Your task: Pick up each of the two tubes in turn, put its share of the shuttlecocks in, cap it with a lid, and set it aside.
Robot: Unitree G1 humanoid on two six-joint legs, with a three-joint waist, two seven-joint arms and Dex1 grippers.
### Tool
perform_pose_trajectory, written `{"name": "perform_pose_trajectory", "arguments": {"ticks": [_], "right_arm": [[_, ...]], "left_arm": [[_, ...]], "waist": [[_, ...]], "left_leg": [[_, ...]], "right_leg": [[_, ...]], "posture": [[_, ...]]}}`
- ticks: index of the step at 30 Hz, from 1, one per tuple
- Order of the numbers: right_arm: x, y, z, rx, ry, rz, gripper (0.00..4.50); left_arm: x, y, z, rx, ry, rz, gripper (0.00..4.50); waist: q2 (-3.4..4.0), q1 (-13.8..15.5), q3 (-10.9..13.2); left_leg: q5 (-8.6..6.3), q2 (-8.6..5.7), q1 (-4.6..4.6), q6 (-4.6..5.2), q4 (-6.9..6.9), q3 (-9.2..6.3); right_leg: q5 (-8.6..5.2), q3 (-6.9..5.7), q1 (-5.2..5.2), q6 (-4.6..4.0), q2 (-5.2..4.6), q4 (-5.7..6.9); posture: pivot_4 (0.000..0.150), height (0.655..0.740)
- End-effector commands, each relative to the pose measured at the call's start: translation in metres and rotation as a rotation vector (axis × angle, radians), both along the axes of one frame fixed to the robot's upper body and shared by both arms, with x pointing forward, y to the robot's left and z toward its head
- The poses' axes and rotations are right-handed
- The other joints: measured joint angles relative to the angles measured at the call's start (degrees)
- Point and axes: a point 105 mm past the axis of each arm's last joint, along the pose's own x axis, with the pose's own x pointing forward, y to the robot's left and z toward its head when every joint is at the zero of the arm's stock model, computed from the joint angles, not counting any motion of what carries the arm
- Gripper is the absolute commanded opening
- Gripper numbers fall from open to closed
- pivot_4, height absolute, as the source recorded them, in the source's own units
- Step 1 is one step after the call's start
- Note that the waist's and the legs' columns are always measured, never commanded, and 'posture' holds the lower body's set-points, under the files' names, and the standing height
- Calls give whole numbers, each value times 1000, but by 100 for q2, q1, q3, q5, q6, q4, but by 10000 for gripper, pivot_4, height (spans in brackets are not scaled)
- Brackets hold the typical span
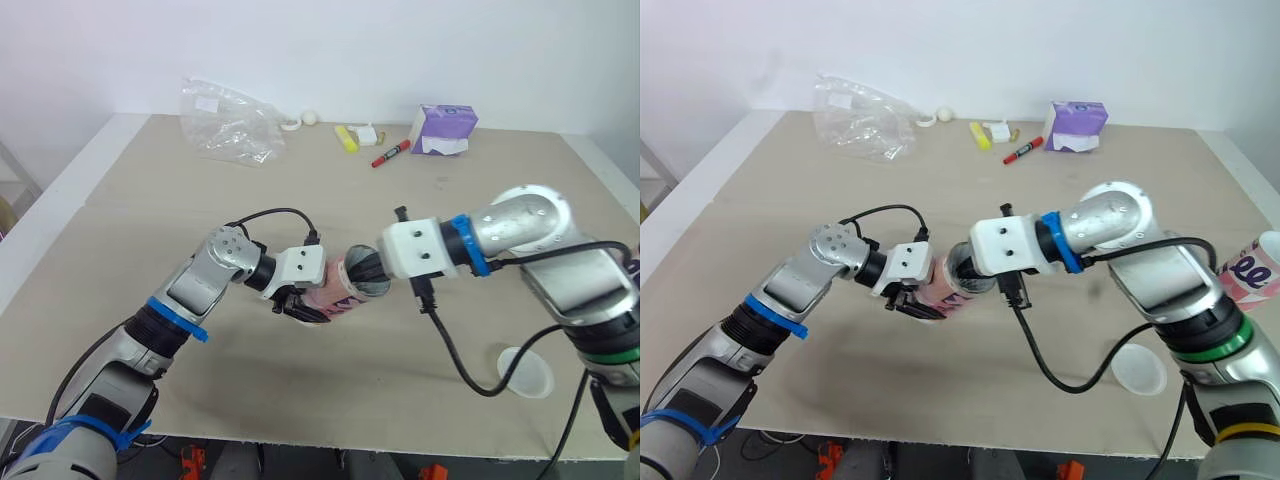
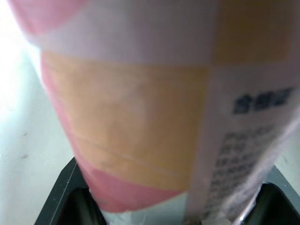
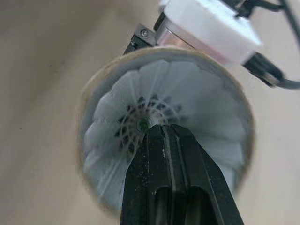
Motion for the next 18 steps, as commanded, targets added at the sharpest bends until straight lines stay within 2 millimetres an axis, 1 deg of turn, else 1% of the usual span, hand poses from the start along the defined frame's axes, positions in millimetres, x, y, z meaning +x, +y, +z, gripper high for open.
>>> {"name": "perform_pose_trajectory", "arguments": {"ticks": [1, 5, 8, 11, 16, 18], "right_arm": [[7, 7, -4, -50, -7, 7, 667], [10, 18, -18, -99, 36, 28, 667], [13, 23, -25, -126, 46, 43, 667], [12, 29, -30, -143, 59, 70, 667], [9, 38, -35, -152, 69, 117, 667], [8, 40, -35, -144, 65, 131, 667]], "left_arm": [[12, 11, -13, 65, -15, 86, 27297], [11, 11, -13, 61, -13, 91, 27297], [10, 11, -14, 57, -10, 95, 27297], [10, 11, -14, 52, -8, 100, 27297], [10, 12, -15, 50, -7, 111, 27297], [10, 12, -15, 49, -5, 116, 27297]], "waist": [[0, 6, 0], [-2, -16, -4], [-7, -51, -7], [-8, -100, -10], [-13, -155, -30], [-13, -161, -32]], "left_leg": [[2, 0, 0, 2, 0, 0], [6, 1, 1, 1, 0, -1], [7, 8, 32, 3, 0, -1], [8, 11, 62, 4, -1, -1], [8, 11, 74, 4, -1, -1], [9, 12, 79, 4, -1, -2]], "right_leg": [[1, 0, 0, 0, 0, 1], [5, 0, 1, -1, 2, 1], [9, 0, 21, -7, 10, 3], [11, 0, 23, -10, 11, 3], [11, 1, 20, -11, 10, 3], [11, 1, 20, -12, 11, 3]], "posture": [[1500, 7400], [1500, 7400], [1500, 7400], [1500, 7400], [1500, 7400], [1500, 7400]]}}
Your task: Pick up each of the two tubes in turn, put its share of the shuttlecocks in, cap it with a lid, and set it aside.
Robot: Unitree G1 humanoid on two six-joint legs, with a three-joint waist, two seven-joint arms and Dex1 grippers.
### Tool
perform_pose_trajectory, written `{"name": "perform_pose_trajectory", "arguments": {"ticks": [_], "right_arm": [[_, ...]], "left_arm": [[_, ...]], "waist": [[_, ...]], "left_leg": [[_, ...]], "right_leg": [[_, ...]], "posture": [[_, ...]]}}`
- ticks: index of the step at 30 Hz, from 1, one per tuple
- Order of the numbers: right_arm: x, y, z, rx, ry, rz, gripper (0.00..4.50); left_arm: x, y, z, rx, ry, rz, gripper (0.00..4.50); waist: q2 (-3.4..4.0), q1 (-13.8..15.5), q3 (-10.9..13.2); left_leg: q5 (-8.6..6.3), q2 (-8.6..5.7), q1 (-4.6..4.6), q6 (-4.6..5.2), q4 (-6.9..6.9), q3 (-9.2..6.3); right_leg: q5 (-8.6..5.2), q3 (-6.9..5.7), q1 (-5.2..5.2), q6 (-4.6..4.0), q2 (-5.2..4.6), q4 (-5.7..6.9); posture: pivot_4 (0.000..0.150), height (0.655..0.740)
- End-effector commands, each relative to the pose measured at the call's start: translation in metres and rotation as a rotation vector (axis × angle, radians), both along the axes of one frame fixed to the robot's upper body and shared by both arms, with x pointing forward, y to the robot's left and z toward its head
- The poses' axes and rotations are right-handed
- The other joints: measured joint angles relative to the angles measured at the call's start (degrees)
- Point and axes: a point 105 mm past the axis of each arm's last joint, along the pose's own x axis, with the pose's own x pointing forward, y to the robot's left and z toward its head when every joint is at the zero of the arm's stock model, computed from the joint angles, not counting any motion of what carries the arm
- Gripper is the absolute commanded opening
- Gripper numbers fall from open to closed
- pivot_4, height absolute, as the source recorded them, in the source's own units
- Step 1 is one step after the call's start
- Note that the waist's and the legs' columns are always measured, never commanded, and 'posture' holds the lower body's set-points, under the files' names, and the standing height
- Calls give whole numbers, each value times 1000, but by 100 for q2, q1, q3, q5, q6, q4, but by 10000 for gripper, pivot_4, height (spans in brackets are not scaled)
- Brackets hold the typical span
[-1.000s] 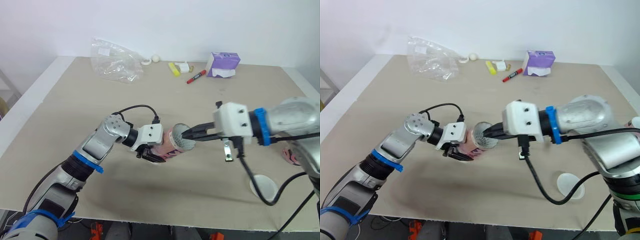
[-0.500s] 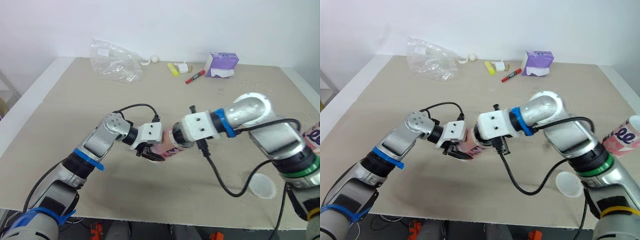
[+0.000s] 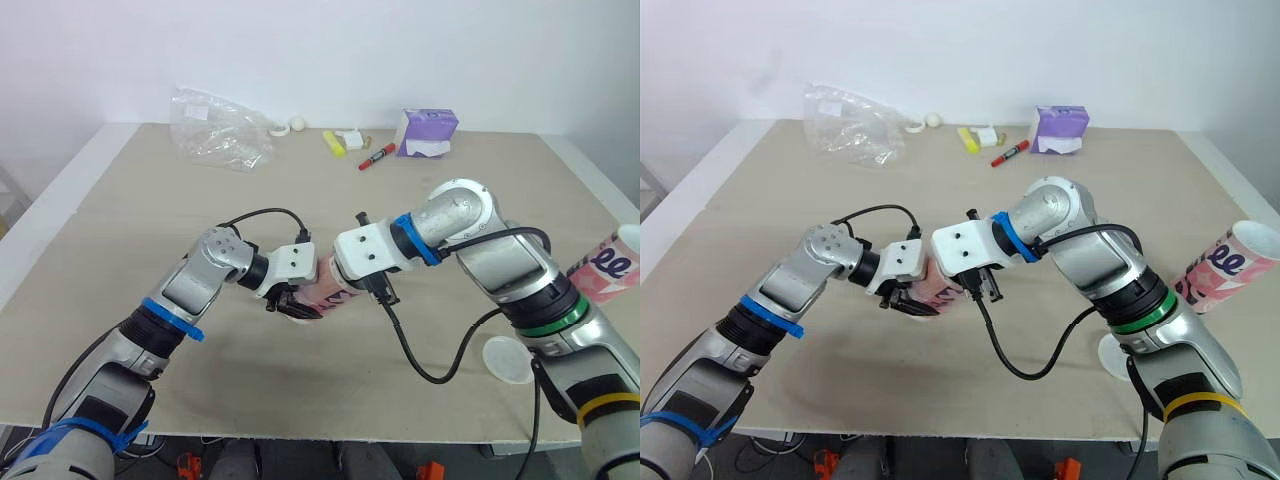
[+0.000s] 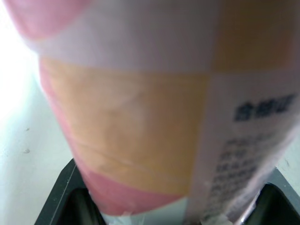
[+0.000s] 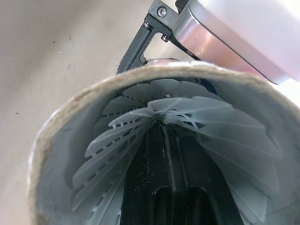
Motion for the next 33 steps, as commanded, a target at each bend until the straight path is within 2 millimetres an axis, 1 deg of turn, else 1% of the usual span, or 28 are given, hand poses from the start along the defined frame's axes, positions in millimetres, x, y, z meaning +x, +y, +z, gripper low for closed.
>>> {"name": "perform_pose_trajectory", "arguments": {"ticks": [1, 5, 8, 10, 13, 16, 23, 26, 29, 30, 33], "right_arm": [[-8, 14, -14, -9, 46, 64, 667], [-7, 8, 4, 31, 23, 50, 667], [-11, -5, 28, 88, 3, 32, 667], [-15, -12, 40, 125, -9, 26, 667], [-22, -30, 58, 183, -15, -22, 667], [-27, -42, 67, 217, -21, -60, 667], [-35, -72, 76, 272, 1, -183, 667], [-38, -92, 80, 360, 31, -308, 667], [-46, -109, 76, 435, 81, -414, 667], [-50, -114, 70, 436, 97, -440, 667], [-58, -121, 60, 464, 126, -497, 667]], "left_arm": [[4, 2, -11, 32, -11, 50, 27297], [3, 3, -12, 33, -9, 53, 27297], [4, 5, -12, 35, -8, 59, 27297], [5, 6, -12, 37, -9, 61, 27297], [5, 7, -13, 42, -10, 60, 27297], [5, 7, -14, 44, -9, 56, 27297], [6, 5, -13, 34, -12, 48, 27297], [5, -1, -9, -41, -5, 49, 27297], [-2, -9, -1, -172, 45, 25, 27297], [-5, -13, 3, -227, 61, 14, 27297], [-12, -19, 9, -327, 69, -14, 27297]], "waist": [[0, -6, -2], [1, -7, -1], [4, 3, 4], [8, 19, 7], [8, 68, 7], [8, 101, 7], [3, 105, 11], [3, 137, 11], [3, 180, 11], [4, 196, 11], [8, 212, 18]], "left_leg": [[0, 0, 1, 0, 0, 0], [0, 1, 5, 0, 0, 0], [0, 0, -5, 0, 0, 0], [18, -2, -33, -3, -1, 0], [19, -11, -63, -12, -6, -3], [19, -12, -89, -13, -8, -10], [20, -12, -88, -13, -7, -9], [20, -12, -88, -13, -9, -8], [20, -16, -100, -13, -8, -7], [19, -17, -107, -14, -7, -7], [15, -18, -123, -20, -13, -9]], "right_leg": [[0, 0, -1, 0, 0, 0], [2, 0, -4, -3, 0, 0], [2, 1, -7, -3, -1, 0], [2, 1, -17, -3, -2, 0], [3, 0, -17, 0, -7, 0], [5, -2, -31, 4, -6, -1], [6, -1, -35, 6, -7, -2], [6, -2, -35, 6, -9, -2], [5, -3, -40, 8, -15, -4], [4, -3, -43, 8, -16, -6], [-7, -5, -50, 21, -16, -10]], "posture": [[1500, 7400], [1500, 7400], [1500, 7400], [1500, 7400], [1500, 7400], [1500, 7400], [1500, 7400], [1500, 7400], [1500, 7400], [1500, 7400], [1500, 7400]]}}
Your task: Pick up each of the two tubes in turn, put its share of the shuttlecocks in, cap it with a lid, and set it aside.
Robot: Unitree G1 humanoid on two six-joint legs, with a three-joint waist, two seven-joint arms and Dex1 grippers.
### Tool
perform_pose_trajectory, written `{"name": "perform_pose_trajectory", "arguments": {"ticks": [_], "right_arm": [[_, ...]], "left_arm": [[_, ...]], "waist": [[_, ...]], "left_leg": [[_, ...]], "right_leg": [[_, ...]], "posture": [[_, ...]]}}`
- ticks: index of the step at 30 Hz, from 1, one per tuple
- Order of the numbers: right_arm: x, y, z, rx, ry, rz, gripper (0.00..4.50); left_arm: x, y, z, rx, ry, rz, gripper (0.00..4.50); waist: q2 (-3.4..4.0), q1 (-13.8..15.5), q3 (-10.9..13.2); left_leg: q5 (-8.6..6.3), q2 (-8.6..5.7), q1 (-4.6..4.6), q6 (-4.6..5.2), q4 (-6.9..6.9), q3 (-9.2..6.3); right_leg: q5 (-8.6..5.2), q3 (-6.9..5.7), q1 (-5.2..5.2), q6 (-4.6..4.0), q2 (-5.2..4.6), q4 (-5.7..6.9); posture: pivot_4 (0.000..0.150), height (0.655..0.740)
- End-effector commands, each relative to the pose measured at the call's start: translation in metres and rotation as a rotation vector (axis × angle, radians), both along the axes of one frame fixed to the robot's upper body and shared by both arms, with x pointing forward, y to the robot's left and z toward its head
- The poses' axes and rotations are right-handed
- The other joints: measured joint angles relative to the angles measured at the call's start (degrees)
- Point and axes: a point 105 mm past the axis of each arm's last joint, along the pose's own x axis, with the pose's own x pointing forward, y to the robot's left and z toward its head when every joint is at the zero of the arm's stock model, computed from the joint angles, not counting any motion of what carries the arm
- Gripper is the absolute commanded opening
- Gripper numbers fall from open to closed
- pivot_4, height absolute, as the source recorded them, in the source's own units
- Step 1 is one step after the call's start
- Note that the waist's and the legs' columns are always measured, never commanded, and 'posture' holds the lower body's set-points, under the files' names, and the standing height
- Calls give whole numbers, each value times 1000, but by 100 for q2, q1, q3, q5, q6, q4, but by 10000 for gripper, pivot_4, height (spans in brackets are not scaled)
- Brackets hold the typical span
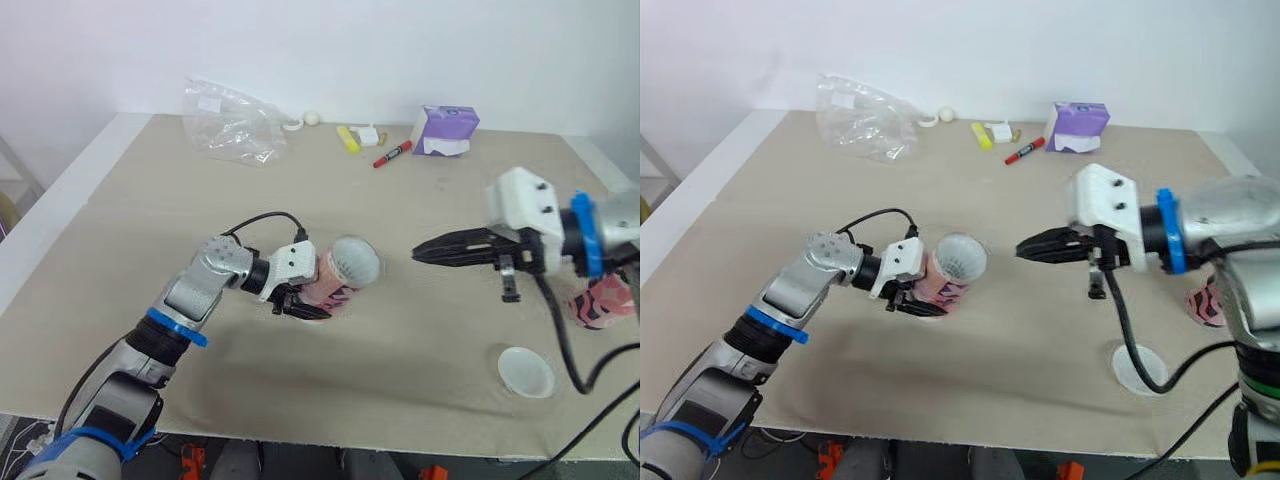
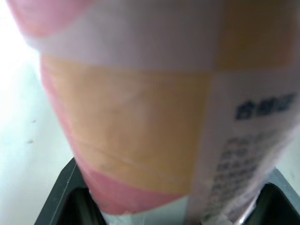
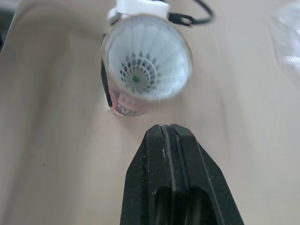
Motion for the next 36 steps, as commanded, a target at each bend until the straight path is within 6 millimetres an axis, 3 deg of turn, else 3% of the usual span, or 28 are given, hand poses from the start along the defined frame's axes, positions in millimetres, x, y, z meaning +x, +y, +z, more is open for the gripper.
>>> {"name": "perform_pose_trajectory", "arguments": {"ticks": [1, 5, 8, 16, 23, 33, 36], "right_arm": [[-10, -4, 10, 32, -45, -42, 667], [-15, -12, -2, 58, -7, -112, 667], [-20, -28, -27, 14, 55, -180, 667], [-30, -65, -56, -104, 120, -272, 667], [-31, -80, -58, -183, 135, -282, 667], [-36, -129, -68, -333, 263, -335, 667], [-39, -140, -74, -363, 319, -357, 7785]], "left_arm": [[-6, -10, 12, -113, -20, -34, 27297], [-10, -18, 14, -231, -19, -36, 27297], [-13, -28, 6, -298, -14, -23, 27297], [-27, -33, -20, -300, -38, -57, 27297], [-32, -34, -29, -293, -69, -96, 27297], [-36, -35, -32, -282, -60, -118, 27297], [-36, -34, -32, -282, -34, -111, 27297]], "waist": [[11, -1, 11], [12, 26, 15], [10, 68, 16], [12, 112, 18], [14, 111, 17], [15, 112, 16], [19, 110, 14]], "left_leg": [[-1, 0, -4, -2, -1, 0], [-4, -2, -8, -5, -21, -4], [-4, -2, -4, -5, -37, -7], [-6, -5, 1, -5, -32, -9], [-5, -5, 7, -5, -16, -7], [-6, -7, 5, -7, -21, -7], [-6, -7, 6, -7, -19, -7]], "right_leg": [[-2, 0, -3, 2, 0, 0], [-10, -1, -6, 16, 2, -2], [-10, -2, -7, 22, 5, -2], [-28, -4, 6, 8, 3, -4], [-19, -4, 12, 8, 2, -5], [-26, -4, 16, 9, 0, -7], [-25, -4, 16, 9, 0, -7]], "posture": [[1500, 7400], [1500, 7400], [1500, 7400], [1500, 7400], [1500, 7400], [1500, 7400], [1500, 7400]]}}
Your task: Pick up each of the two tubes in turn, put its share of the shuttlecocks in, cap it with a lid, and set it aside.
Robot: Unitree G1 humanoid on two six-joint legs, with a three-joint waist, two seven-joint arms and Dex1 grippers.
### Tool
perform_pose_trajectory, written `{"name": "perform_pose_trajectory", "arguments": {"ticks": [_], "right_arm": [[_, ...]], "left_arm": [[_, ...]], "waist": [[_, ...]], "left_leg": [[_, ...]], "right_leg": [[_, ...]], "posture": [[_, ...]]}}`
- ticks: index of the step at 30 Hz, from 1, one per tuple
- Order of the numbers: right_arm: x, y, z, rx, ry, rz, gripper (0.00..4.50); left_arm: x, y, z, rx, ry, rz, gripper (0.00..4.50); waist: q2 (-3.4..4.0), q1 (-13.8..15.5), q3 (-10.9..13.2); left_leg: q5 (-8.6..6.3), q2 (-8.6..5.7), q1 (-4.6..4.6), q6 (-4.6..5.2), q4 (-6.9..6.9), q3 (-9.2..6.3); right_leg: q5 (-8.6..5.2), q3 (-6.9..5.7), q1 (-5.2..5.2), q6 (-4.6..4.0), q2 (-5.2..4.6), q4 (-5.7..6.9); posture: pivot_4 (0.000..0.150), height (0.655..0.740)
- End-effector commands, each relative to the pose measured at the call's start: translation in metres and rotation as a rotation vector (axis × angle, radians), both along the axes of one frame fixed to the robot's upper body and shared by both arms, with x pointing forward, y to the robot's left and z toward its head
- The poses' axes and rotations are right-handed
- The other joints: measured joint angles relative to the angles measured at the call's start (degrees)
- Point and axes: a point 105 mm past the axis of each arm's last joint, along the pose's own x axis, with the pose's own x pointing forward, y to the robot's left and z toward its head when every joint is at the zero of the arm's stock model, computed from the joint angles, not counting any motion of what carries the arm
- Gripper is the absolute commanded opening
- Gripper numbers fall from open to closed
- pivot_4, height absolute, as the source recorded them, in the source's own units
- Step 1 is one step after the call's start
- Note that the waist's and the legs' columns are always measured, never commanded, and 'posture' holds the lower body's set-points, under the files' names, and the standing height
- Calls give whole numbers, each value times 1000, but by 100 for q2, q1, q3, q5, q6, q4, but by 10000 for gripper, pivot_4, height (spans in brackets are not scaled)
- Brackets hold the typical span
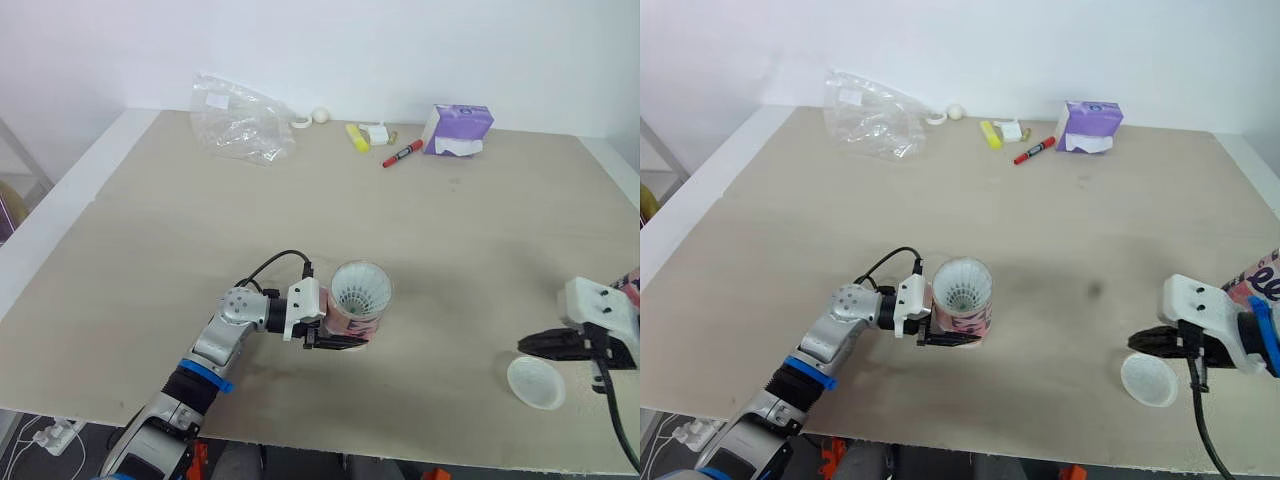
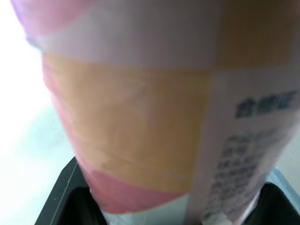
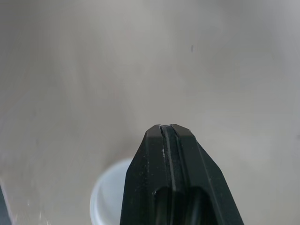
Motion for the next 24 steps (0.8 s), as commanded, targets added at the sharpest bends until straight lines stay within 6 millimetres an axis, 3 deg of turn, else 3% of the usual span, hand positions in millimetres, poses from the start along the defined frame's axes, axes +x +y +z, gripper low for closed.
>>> {"name": "perform_pose_trajectory", "arguments": {"ticks": [1, 7, 24], "right_arm": [[-2, -14, 5, -52, 26, -18, 10563], [6, -19, 3, -80, 0, -18, 38622], [9, -20, -23, -74, 53, -60, 38622]], "left_arm": [[-5, 0, -6, 17, 53, -17, 27297], [-7, 4, -10, 29, 98, -17, 27297], [-7, 4, -11, 40, 123, -4, 27297]], "waist": [[5, -1, -3], [11, -7, -6], [19, -6, -11]], "left_leg": [[0, 0, 0, 0, 1, 0], [0, 0, 1, 0, 0, 0], [0, 1, 9, 0, 2, 0]], "right_leg": [[0, 0, 0, 0, 0, 0], [1, 0, 0, 1, 1, 0], [3, 0, 7, 2, 2, 1]], "posture": [[1500, 7400], [1500, 7400], [1500, 7400]]}}
